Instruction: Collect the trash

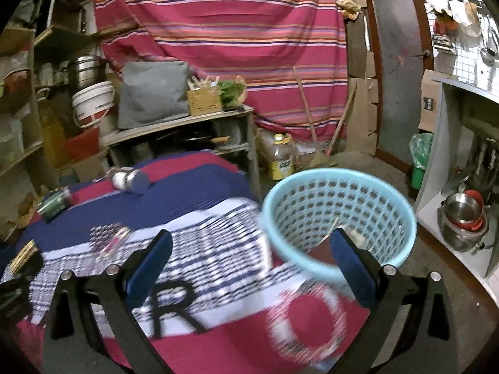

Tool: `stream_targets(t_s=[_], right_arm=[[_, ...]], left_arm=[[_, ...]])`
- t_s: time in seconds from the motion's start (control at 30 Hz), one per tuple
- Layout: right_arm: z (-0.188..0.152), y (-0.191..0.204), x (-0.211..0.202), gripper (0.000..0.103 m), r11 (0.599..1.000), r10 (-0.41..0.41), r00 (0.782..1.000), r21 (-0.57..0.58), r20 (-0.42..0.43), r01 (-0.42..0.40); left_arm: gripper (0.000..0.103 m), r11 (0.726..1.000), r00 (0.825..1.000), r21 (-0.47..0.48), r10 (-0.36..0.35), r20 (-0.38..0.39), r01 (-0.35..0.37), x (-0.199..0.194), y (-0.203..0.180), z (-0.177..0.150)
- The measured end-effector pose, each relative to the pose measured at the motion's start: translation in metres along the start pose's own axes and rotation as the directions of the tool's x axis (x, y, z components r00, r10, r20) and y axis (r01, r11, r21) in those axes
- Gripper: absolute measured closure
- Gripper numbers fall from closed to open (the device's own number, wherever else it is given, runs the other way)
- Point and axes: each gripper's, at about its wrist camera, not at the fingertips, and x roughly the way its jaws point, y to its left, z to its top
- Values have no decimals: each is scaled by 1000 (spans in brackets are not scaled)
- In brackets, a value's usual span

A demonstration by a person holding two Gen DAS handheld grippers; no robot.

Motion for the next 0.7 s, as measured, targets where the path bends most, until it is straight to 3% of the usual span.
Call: stream_targets(t_s=[0.27, 0.7], right_arm=[[-26, 37, -21, 4, 998, -45, 999, -44, 16, 46], [-46, 65, -17, 4, 997, 3, 1000, -73, -8, -4]], left_arm=[[5, 1000, 1000, 15, 17, 16, -17, -7, 12, -11], [5, 995, 995, -29, 96, 2, -96, -11, 52, -23]])
